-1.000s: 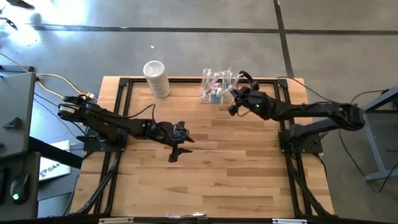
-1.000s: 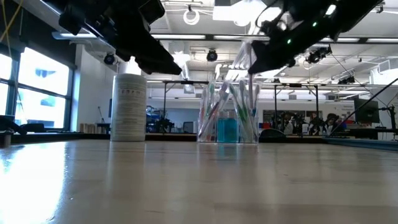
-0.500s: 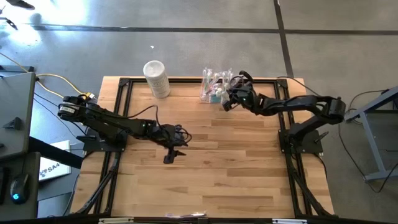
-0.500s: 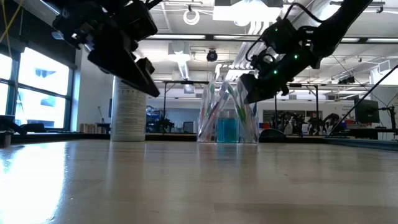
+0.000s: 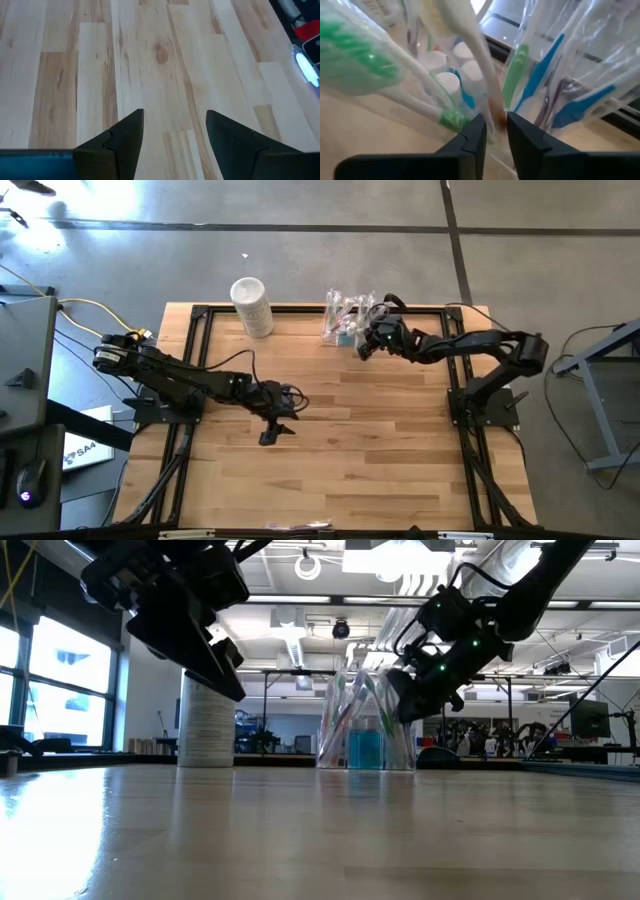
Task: Pick & Place toothbrushing station
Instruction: Put the orange toothbrush into the transparent organizer, then put the violet toothbrush into the transparent organizer
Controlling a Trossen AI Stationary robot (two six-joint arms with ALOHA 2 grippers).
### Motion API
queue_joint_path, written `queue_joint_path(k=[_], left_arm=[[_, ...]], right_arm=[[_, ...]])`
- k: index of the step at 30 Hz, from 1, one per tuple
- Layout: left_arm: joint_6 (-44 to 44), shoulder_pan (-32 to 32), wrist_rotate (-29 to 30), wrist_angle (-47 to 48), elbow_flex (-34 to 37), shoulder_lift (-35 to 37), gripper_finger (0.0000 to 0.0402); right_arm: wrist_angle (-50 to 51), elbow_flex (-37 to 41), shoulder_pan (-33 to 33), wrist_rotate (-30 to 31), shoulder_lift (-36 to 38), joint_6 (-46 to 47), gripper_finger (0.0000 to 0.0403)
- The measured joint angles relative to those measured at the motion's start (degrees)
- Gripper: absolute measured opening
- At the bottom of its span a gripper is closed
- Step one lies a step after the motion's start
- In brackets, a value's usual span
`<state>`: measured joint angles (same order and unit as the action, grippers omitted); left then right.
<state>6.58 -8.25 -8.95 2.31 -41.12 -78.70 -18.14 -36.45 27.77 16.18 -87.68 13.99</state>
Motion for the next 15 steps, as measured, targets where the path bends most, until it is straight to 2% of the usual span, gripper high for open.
queue_joint_path(k=[7, 15], left_arm=[[0.4, 0.0, 0.0, 0.0, 0.0, 0.0, 0.0207], [0.4, 0.0, 0.8, 0.0, 0.0, 0.0, 0.0207]], right_arm=[[0.3, 0.0, 0.0, 0.0, 2.8, -0.4, 0.0109], [3.4, 0.0, 0.0, 0.5, 8.9, -1.8, 0.0175]])
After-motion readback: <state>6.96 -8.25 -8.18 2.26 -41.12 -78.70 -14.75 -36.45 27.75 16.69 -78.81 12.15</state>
